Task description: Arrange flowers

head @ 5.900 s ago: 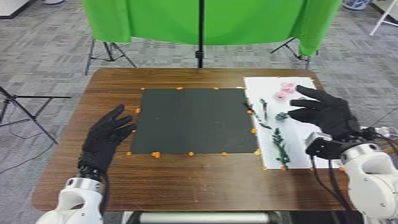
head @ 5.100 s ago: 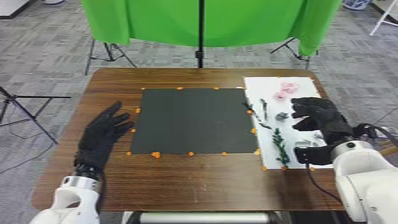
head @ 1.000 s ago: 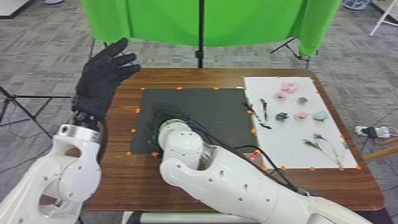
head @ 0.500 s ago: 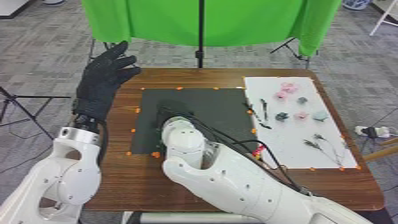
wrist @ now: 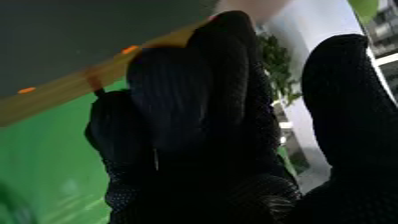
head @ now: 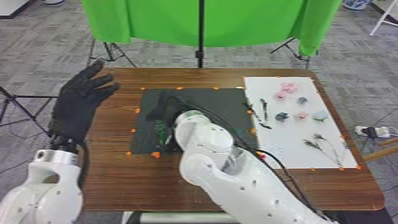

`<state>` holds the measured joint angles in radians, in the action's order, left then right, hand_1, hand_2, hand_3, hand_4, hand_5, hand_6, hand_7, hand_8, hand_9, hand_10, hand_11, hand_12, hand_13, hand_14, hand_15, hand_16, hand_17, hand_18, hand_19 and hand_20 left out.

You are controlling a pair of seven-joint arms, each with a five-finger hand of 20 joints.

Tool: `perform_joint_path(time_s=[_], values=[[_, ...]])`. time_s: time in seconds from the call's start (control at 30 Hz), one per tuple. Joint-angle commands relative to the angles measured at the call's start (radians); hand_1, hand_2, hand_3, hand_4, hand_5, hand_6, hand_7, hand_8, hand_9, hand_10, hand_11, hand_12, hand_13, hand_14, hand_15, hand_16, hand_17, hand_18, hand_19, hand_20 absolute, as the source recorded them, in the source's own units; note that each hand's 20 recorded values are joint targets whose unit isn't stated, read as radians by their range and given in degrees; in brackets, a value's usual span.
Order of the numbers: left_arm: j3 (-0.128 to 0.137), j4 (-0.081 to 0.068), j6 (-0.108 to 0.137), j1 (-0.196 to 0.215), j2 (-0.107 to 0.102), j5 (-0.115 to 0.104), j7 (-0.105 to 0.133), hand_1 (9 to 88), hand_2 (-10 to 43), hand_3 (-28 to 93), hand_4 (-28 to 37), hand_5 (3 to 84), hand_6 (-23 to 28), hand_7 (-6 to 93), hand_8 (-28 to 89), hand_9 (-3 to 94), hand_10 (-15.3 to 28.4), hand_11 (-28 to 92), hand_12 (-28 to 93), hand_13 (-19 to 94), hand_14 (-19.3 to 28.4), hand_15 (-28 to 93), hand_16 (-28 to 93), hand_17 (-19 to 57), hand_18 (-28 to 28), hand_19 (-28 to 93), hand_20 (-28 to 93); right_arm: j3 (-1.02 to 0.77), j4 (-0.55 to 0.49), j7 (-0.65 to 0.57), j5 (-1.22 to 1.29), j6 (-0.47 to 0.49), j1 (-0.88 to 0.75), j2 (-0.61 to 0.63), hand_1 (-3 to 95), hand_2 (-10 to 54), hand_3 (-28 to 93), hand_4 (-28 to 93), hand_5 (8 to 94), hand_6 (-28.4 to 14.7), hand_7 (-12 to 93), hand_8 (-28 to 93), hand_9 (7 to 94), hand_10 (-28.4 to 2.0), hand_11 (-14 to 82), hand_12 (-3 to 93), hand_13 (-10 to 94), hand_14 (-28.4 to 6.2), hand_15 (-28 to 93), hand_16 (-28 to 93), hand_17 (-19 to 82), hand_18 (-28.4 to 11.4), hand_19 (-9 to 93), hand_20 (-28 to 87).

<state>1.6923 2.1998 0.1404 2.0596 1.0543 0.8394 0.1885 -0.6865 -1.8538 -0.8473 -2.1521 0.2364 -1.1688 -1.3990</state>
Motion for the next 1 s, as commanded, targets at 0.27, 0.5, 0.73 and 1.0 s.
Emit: perform_joint_path(time_s=[0.27, 0.5, 0.73, 1.0], values=[[0.016, 0.007, 0.069, 0.143, -0.013, -0.028, 0.114, 22.4, 6.2, 77, -28.1, 35.6, 4.6, 13.3, -11, 31.8, 17.1, 24, 10, 23, 24.0, 52, -8, -9.9, 26.1, 54, 11, -0.359, -0.286, -0.136, 0.022, -0.16, -0.27, 0.552, 35.5, -2.3, 70, -25, 69.1, -2.9, 15, -12, 77.7, -16.5, 37.5, 17.3, 78, -11.4, 61, 15, 51, -18.1, 93, 20], [0.019, 0.007, 0.081, 0.136, -0.03, -0.044, 0.12, 22.4, 6.1, 76, -28.2, 36.7, 3.2, 12.2, -11, 31.9, 16.7, 23, 11, 23, 23.6, 52, -7, -10.0, 26.0, 54, 11, -0.571, -0.308, -0.219, -0.018, -0.217, -0.514, 0.673, 35.9, -3.5, 71, -24, 64.1, -3.1, 15, -12, 73.3, -17.5, 35.5, 16.9, 75, -12.1, 63, 14, 48, -18.5, 93, 17], [0.017, 0.0, 0.071, 0.123, -0.021, -0.036, 0.093, 22.7, 6.0, 77, -28.3, 36.2, 3.9, 12.8, -11, 31.8, 17.0, 24, 11, 23, 23.6, 52, -7, -9.9, 25.9, 54, 11, -0.691, -0.263, -0.284, -0.12, -0.198, -0.665, 0.762, 35.3, -5.1, 73, -25, 59.8, -3.2, 17, -13, 68.6, -18.1, 38.4, 17.0, 70, -13.0, 64, 12, 43, -19.3, 93, 13], [0.022, -0.002, 0.072, 0.133, -0.018, -0.048, 0.092, 22.8, 6.1, 77, -28.3, 36.1, 4.3, 12.8, -11, 32.1, 17.2, 24, 11, 23, 23.7, 52, -7, -10.0, 25.9, 53, 12, -0.782, -0.24, -0.302, -0.016, -0.083, -0.728, 0.737, 34.6, -5.6, 73, -25, 58.2, -3.8, 17, -13, 65.8, -18.8, 38.7, 16.3, 68, -13.6, 66, 11, 42, -20.0, 93, 12]])
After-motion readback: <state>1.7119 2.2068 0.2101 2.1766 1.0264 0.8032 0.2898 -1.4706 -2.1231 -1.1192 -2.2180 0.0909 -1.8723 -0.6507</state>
